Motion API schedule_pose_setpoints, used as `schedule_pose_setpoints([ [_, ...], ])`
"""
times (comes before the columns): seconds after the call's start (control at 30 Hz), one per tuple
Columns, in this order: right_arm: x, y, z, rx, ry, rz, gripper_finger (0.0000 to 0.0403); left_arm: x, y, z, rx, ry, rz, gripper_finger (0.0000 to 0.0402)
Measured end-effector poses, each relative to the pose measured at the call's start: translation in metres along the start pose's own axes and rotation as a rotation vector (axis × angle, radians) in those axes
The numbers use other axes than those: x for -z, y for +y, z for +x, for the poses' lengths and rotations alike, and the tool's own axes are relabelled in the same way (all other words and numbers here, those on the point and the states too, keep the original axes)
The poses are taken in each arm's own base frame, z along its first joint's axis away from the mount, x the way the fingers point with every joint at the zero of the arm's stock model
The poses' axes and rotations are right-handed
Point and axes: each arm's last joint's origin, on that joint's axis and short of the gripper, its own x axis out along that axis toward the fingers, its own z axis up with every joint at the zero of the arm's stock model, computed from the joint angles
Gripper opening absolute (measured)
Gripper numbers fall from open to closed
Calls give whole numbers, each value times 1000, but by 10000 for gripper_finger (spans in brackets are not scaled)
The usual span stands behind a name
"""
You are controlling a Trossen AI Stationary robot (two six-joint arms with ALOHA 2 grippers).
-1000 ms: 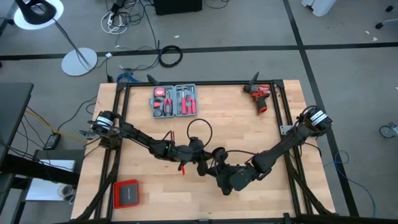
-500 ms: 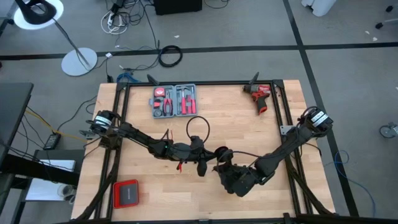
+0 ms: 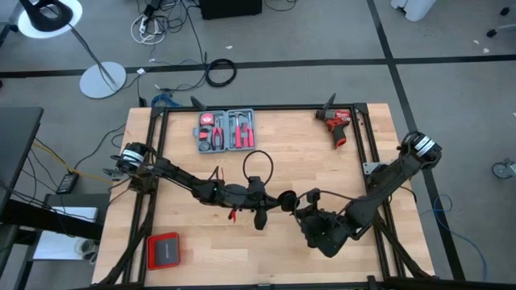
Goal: Coil cords
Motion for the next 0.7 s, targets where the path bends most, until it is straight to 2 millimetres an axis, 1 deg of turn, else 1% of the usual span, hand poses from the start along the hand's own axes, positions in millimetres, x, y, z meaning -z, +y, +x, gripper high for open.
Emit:
schedule_pose_setpoints([
  [0.27,-2,-11,-12,-9,-16,65,6,1,0,0,20,26,21,0],
  [0.57,-2,-12,-13,-15,-19,172,7,2,-1,0,26,27,231,0],
  [0.7,-4,-10,-12,-66,-20,228,7,3,-1,0,52,51,267,0],
])
